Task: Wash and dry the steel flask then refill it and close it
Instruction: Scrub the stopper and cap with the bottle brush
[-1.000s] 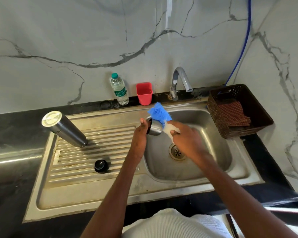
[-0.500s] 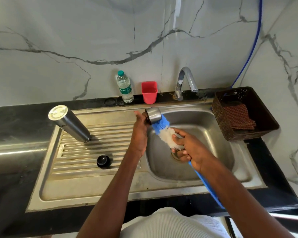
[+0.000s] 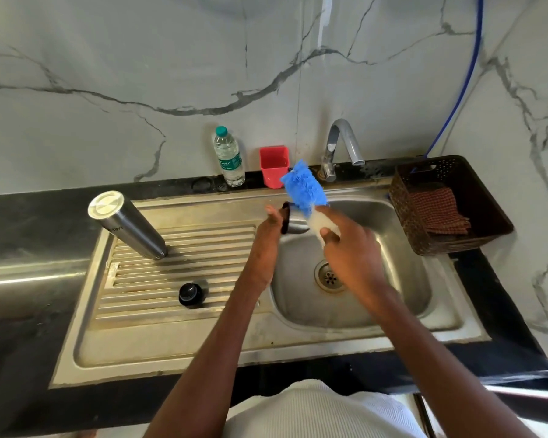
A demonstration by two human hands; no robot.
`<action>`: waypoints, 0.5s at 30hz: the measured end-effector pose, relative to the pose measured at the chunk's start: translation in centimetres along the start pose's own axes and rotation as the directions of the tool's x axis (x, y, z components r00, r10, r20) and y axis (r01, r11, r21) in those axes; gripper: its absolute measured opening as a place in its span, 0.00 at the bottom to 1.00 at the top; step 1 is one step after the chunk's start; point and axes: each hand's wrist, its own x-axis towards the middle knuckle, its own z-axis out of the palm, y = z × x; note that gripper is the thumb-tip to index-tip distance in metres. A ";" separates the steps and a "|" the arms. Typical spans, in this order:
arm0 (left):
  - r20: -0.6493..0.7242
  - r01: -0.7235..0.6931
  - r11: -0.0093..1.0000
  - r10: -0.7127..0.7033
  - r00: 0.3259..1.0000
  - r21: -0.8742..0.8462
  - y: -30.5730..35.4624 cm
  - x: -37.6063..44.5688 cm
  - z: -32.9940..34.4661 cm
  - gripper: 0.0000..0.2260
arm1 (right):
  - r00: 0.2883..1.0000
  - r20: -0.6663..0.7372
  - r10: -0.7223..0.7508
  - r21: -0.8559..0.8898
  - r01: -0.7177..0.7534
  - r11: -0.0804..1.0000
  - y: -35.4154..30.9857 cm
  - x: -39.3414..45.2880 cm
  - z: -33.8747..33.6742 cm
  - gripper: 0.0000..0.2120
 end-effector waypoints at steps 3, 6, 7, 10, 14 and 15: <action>-0.106 0.067 0.884 -0.129 0.986 -0.463 0.5 0.2 -1.3 0.39 | 0.939 0.266 0.218 0.416 -0.316 0.853 0.8 2.3 -0.2 0.20; -0.205 0.095 0.892 -0.203 0.957 -0.441 0.4 0.9 -2.1 0.43 | 0.978 0.170 0.120 0.408 -0.181 0.895 0.2 0.0 -0.2 0.21; -0.214 0.099 0.936 -0.178 0.960 -0.337 0.5 0.9 -1.9 0.44 | 0.996 0.094 0.005 0.245 -0.028 0.969 -0.1 -0.9 -0.1 0.22; -0.178 0.072 0.985 -0.099 0.979 -0.154 1.0 0.2 -1.0 0.42 | 0.990 0.072 -0.125 -0.179 0.136 0.975 -0.7 -0.7 0.0 0.24; -0.130 -0.010 0.959 -0.028 0.991 -0.285 1.4 -0.3 -1.4 0.31 | 0.954 0.299 0.017 0.126 -0.057 0.990 0.1 1.7 0.1 0.16; -0.130 -0.011 0.959 -0.027 0.991 -0.284 1.5 -0.3 -1.5 0.30 | 0.927 0.364 0.087 0.288 -0.201 0.936 0.2 1.6 0.3 0.16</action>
